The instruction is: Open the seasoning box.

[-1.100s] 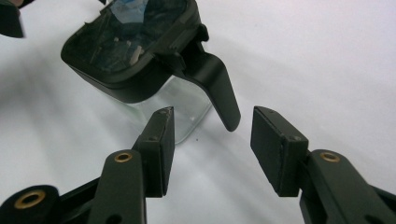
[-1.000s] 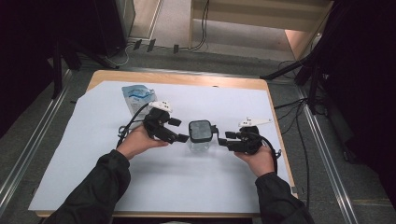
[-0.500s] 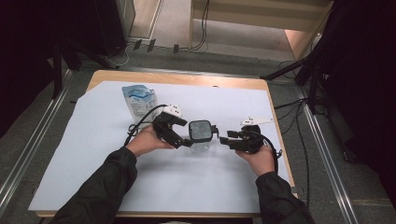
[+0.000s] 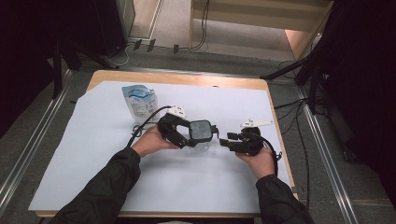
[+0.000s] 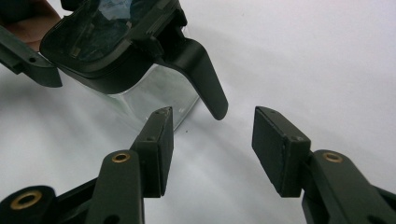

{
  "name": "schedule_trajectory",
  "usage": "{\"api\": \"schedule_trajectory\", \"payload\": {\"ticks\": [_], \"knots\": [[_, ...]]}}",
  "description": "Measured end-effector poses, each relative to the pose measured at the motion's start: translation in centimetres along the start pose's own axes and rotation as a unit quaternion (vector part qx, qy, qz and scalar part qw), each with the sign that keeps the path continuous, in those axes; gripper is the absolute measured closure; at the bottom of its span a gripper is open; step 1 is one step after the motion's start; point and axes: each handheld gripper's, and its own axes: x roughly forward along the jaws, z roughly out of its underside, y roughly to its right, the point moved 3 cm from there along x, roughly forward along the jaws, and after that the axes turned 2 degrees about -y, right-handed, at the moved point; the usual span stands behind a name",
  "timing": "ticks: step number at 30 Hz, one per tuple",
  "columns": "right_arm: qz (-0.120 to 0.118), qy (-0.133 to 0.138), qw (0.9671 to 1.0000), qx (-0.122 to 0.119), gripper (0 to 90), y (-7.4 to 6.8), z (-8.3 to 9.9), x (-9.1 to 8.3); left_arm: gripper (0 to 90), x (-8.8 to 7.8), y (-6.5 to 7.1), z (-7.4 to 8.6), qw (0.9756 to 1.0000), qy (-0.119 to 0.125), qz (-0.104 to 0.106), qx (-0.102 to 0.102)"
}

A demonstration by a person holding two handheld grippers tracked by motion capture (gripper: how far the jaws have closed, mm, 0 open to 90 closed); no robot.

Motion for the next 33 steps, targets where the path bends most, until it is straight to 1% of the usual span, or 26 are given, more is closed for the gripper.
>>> {"api": "schedule_trajectory", "payload": {"ticks": [3,8,9,11,15,17,20,22,24,33], "knots": [[0.001,-0.002,1.0000,0.003,50.1,-0.04,0.09,-0.01,7.3,0.14,-0.17,0.08,1.0000,-0.003,0.005,0.003],[0.001,-0.002,1.0000,0.003,50.2,-0.07,0.15,0.01,7.8,0.28,-0.16,0.11,1.0000,0.004,0.006,0.006],[0.000,-0.002,1.0000,0.003,50.2,-0.07,0.16,0.03,8.3,0.32,-0.11,0.10,0.9999,0.007,0.006,0.004],[-0.001,-0.003,1.0000,0.005,50.3,-0.10,0.15,0.07,9.9,0.38,0.00,0.09,0.9999,0.008,0.007,0.007],[-0.002,-0.004,1.0000,0.004,50.5,-0.09,0.14,0.16,10.8,0.46,0.12,0.06,0.9999,0.006,0.001,0.011],[-0.003,-0.003,1.0000,0.005,50.5,-0.11,0.13,0.20,12.0,0.48,0.16,0.04,0.9999,0.009,0.003,0.011],[-0.003,-0.003,1.0000,0.005,50.6,-0.12,0.12,0.23,12.6,0.44,0.21,-0.01,0.9998,0.011,-0.002,0.015],[-0.002,-0.003,1.0000,0.006,50.6,-0.13,0.11,0.24,13.4,0.33,0.22,-0.01,0.9998,0.007,-0.002,0.018],[-0.003,-0.002,1.0000,0.005,50.7,-0.13,0.09,0.26,13.9,0.26,0.29,-0.09,0.9997,0.013,-0.008,0.020],[-0.007,0.001,0.9999,0.008,51.0,-0.14,0.04,0.29,14.6,-0.12,0.27,-0.16,0.9997,0.011,-0.006,0.019]]}}
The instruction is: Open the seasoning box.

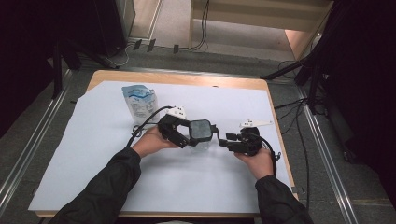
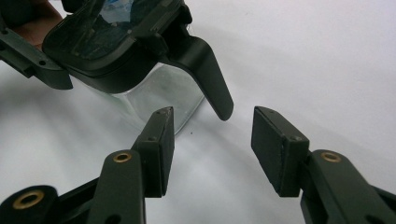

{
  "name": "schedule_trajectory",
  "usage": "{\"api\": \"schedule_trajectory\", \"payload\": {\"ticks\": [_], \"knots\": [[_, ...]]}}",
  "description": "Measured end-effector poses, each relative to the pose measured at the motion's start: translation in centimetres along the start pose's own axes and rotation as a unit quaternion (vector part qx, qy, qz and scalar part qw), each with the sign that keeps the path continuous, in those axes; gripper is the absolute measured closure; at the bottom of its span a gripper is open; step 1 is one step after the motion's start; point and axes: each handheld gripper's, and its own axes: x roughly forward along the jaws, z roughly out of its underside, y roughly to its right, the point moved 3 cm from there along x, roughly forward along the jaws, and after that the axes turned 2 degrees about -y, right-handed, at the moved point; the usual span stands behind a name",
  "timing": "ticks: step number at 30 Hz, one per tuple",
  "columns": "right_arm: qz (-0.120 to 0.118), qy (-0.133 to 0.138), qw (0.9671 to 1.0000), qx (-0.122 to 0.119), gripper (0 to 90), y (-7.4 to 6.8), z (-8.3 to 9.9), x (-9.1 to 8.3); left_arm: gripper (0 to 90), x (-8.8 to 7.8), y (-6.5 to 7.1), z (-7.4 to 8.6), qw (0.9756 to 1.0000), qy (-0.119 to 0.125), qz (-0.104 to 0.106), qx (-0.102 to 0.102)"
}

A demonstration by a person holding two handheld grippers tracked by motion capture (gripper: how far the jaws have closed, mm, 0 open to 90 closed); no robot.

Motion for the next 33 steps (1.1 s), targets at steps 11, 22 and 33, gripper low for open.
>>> {"api": "schedule_trajectory", "payload": {"ticks": [11,22,33], "knots": [[-0.005,0.003,1.0000,-0.002,55.6,-0.1,-0.1,0.0,15.3,-0.5,0.2,-0.2,1.0000,0.001,-0.005,0.002],[0.013,0.013,0.9997,-0.014,84.9,0.0,-0.9,-0.6,16.7,-1.4,0.3,-0.5,1.0000,-0.002,-0.003,0.002],[0.011,0.001,0.9999,-0.012,90.0,-0.3,-1.3,0.6,18.4,-2.0,0.5,-0.7,0.9999,-0.008,-0.009,0.003]]}}
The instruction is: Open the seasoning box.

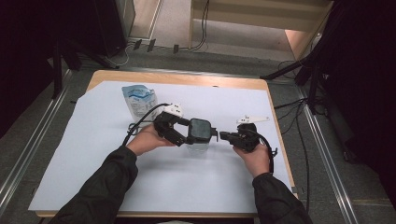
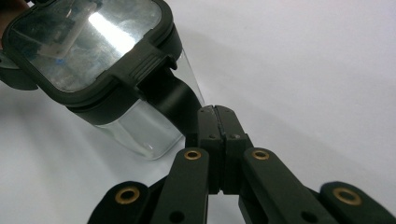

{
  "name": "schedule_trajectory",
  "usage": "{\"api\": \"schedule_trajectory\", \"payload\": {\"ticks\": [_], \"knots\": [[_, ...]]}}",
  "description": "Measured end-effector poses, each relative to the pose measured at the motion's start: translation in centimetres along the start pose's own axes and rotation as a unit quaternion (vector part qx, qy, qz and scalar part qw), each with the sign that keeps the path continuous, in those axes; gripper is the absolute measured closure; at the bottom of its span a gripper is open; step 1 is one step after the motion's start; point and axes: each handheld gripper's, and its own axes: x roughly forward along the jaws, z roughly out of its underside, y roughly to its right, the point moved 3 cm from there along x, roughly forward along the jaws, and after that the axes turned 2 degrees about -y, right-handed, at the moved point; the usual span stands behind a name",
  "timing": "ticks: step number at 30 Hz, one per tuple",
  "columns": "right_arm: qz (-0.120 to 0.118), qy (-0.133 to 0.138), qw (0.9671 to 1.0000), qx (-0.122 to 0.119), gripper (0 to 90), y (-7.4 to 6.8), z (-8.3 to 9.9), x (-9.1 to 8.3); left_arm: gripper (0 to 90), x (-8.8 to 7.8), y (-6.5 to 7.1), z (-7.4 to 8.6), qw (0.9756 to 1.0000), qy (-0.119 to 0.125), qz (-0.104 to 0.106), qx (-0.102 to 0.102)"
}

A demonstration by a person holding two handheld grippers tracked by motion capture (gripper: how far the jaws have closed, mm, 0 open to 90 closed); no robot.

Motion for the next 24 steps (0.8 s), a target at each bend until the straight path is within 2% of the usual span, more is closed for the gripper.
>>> {"api": "schedule_trajectory", "payload": {"ticks": [4,7,14,16,21,24], "knots": [[-0.001,-0.006,1.0000,-0.001,90.0,-0.3,0.0,0.3,21.8,-0.7,0.2,-0.1,1.0000,0.006,-0.001,0.006],[-0.001,-0.010,0.9999,-0.004,90.0,-0.4,0.0,0.5,34.8,-1.6,0.2,-0.3,0.9997,0.019,0.013,0.010],[-0.002,-0.013,0.9999,-0.006,90.0,-0.6,0.1,0.7,53.1,-1.7,0.8,-0.6,0.9991,0.019,0.027,0.026],[-0.002,-0.014,0.9999,-0.005,90.0,-0.6,0.1,0.6,61.2,-1.8,0.9,-0.7,0.9990,0.019,0.029,0.028],[-0.003,-0.014,0.9999,-0.006,90.0,-0.7,0.1,0.6,76.1,-2.0,0.9,-1.1,0.9991,0.023,0.031,0.016],[-0.003,-0.014,0.9999,-0.003,90.0,-0.7,0.2,0.5,86.7,-1.9,0.9,-1.4,0.9991,0.015,0.040,-0.003]]}}
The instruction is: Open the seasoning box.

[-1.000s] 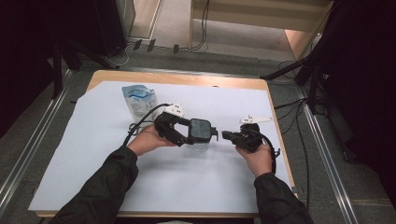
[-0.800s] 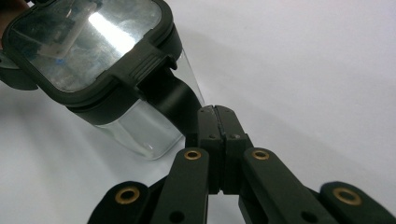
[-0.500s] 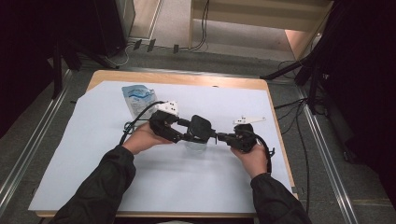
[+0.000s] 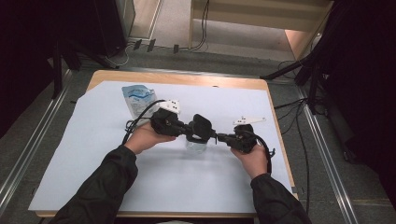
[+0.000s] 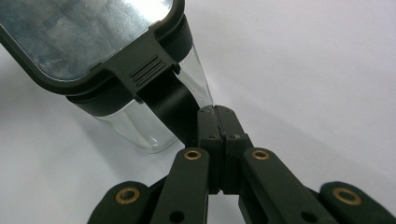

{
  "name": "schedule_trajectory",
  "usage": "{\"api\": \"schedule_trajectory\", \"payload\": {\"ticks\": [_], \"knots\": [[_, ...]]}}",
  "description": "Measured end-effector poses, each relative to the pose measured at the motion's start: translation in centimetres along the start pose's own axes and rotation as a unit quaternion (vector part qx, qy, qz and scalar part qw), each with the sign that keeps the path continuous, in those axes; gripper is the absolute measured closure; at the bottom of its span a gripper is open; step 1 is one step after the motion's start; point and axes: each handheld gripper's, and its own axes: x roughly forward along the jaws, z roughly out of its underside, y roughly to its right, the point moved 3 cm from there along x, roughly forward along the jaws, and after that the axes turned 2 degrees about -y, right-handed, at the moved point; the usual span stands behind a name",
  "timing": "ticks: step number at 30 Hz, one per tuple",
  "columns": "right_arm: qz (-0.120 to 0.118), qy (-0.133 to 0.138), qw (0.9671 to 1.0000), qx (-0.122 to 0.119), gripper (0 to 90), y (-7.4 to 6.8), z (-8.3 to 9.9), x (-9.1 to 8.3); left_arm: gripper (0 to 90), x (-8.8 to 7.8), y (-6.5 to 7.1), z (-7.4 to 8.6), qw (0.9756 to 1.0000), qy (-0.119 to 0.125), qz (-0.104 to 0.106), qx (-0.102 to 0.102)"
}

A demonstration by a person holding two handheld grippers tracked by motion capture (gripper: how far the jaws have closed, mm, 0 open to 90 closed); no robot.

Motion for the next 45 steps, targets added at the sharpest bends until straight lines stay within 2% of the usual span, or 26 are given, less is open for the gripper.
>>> {"api": "schedule_trajectory", "payload": {"ticks": [3,9,13,23,28,33,45], "knots": [[0.000,0.001,1.0000,0.002,90.0,0.0,0.1,0.0,90.0,0.2,0.1,-0.3,0.9998,-0.010,0.009,-0.017],[0.000,0.001,1.0000,0.008,90.0,-0.1,0.2,-0.1,90.0,0.3,0.5,-1.2,0.9993,-0.010,0.004,-0.035],[0.000,0.004,0.9999,0.011,90.0,-0.1,0.3,-0.1,90.0,0.4,0.7,-1.6,0.9993,-0.008,-0.002,-0.036],[0.009,0.012,0.9997,0.018,90.0,-0.4,0.6,-0.1,90.0,1.1,1.5,-2.8,0.9990,-0.007,-0.003,-0.043],[0.014,0.018,0.9996,0.017,90.0,-0.5,0.6,0.0,90.0,1.5,1.8,-3.4,0.9993,-0.006,-0.004,-0.038],[0.016,0.020,0.9994,0.024,90.0,-0.5,0.6,0.0,90.0,2.1,1.9,-3.7,0.9990,-0.006,-0.003,-0.044],[0.019,0.025,0.9990,0.030,90.0,-0.6,0.8,0.0,90.0,3.9,2.3,-4.2,0.9990,-0.012,0.002,-0.042]]}}
